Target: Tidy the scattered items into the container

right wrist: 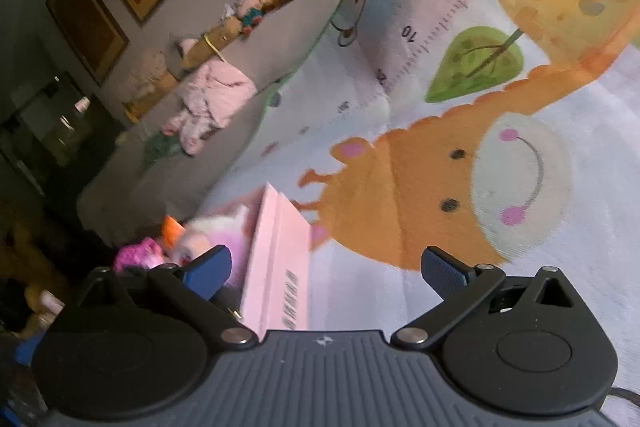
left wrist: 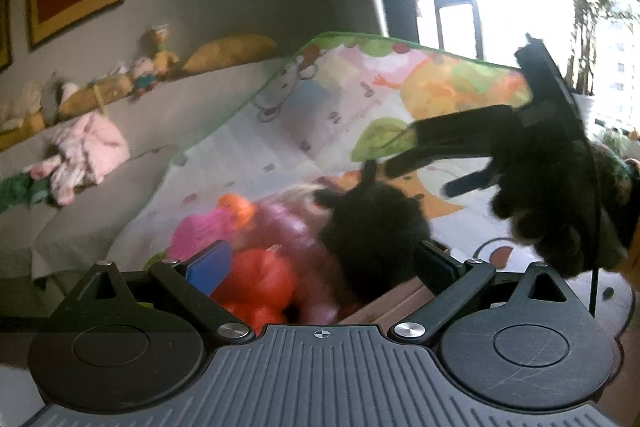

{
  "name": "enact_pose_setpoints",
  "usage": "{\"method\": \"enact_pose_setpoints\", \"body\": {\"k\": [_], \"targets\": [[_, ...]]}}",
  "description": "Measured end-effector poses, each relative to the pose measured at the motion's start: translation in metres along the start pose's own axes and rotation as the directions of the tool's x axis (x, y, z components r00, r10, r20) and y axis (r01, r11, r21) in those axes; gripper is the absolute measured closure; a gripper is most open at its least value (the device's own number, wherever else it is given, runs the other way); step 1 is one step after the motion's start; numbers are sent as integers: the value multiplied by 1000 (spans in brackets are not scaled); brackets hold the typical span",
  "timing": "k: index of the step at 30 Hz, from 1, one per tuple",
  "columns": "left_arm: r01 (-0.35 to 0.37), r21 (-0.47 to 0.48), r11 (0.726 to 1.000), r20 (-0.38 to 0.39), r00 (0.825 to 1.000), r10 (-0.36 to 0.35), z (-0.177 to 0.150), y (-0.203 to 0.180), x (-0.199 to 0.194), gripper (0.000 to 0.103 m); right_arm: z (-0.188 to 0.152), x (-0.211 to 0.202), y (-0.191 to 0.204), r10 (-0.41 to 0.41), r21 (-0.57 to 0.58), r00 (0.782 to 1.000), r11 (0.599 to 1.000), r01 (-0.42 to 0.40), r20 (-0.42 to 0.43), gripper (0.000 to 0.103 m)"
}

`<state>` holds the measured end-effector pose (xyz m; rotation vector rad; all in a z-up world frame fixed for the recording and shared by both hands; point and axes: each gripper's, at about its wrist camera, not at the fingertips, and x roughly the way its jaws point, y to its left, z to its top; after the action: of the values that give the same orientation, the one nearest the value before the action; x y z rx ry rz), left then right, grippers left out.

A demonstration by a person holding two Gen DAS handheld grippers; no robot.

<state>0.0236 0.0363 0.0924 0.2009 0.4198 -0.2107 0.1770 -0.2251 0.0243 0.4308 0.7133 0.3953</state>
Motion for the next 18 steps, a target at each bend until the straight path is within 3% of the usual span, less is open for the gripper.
{"method": "enact_pose_setpoints", "body": {"k": [2,7,10,18], "targets": [[-28,-37,999,-13,1000,28,-7,16,-6,3,-5,8,0,20,17,999,1000,-19,-33,2],[-51,-145,988,-78,996,40,-25,47,-4,3,-10,28,12,-29,-13,997,1000,28,-69,2],[-16,-181,983,-82,997,1,-31,54,-3,3,-9,30,7,-40,14,996,999,42,-81,2],[93,-225,970,-100,988,-118,-45,54,20,3,-14,15,10,-75,-80,996,994,71,-50,1]]}}
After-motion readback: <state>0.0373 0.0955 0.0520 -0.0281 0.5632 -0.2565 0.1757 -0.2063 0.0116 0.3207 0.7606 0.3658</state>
